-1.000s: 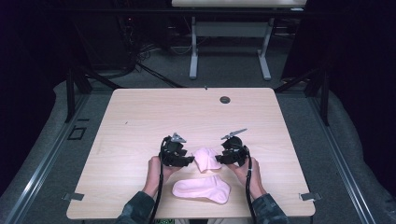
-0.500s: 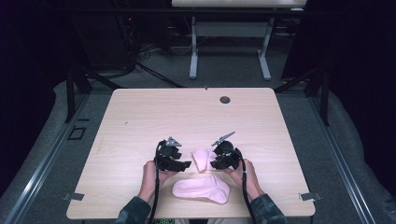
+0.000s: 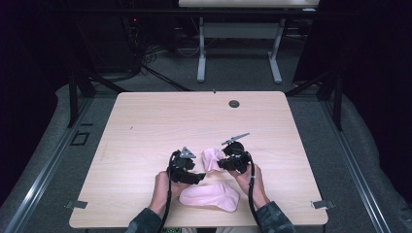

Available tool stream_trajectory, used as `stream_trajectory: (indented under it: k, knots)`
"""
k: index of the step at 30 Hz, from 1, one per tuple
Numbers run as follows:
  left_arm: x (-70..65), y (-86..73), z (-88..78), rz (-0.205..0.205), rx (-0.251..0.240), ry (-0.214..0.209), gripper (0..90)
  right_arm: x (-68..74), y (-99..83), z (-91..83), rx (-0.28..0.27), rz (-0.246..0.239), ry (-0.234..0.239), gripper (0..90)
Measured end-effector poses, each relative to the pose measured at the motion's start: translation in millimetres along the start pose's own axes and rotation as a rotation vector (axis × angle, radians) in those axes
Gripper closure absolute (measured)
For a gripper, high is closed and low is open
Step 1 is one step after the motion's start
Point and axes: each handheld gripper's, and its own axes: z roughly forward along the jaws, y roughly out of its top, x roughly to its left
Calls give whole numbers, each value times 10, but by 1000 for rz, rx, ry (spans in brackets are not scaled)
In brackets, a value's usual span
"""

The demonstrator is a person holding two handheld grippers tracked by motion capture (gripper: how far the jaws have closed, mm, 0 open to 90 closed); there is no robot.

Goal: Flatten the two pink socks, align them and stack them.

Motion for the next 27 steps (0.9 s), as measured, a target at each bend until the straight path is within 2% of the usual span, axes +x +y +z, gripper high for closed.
stream_trajectory:
  k: [2, 5, 6, 7, 8, 9, 10, 15, 18, 21, 22, 23, 24, 25, 26, 27]
  knots:
    - [-50, 30, 57, 18, 11, 6, 364, 36, 30, -52, -20, -4, 4, 850]
    - [-62, 57, 115, 13, 8, 26, 389, 69, 56, -95, -35, -4, 13, 850]
    - [-62, 57, 115, 13, 8, 26, 431, 76, 64, -109, -37, -6, 14, 849]
    - [-56, 71, 135, 12, 0, 58, 514, 84, 69, -124, -40, -7, 15, 849]
    - [-56, 71, 135, 12, 0, 58, 585, 84, 69, -124, -40, -7, 15, 849]
    - [-49, 76, 146, 10, -10, 86, 585, 91, 73, -134, -47, -6, 22, 850]
    - [-31, 80, 149, 13, -24, 92, 713, 108, 81, -159, -47, -13, 25, 849]
    - [-16, 89, 129, 27, -50, 107, 881, 115, 81, -175, -60, -17, 26, 849]
    - [-9, 101, 87, 38, -44, 115, 890, 111, 84, -185, -66, -17, 28, 850]
    - [0, 122, -21, 55, -52, 156, 893, 114, 95, -197, -65, -24, 18, 849]
    - [0, 122, -21, 55, -52, 156, 893, 114, 95, -197, -65, -24, 18, 849]
    - [3, 136, -91, 64, -60, 177, 893, 116, 100, -210, -71, -30, 20, 848]
    - [-22, 161, -203, 86, -61, 220, 893, 124, 100, -210, -78, -30, 16, 848]
    - [-22, 161, -203, 86, -61, 220, 893, 129, 101, -219, -74, -40, 18, 848]
    - [-109, 198, -313, 146, -37, 279, 892, 141, 94, -218, -79, -43, 20, 848]
    - [-109, 198, -313, 146, -37, 279, 893, 145, 86, -217, -80, -46, 18, 847]
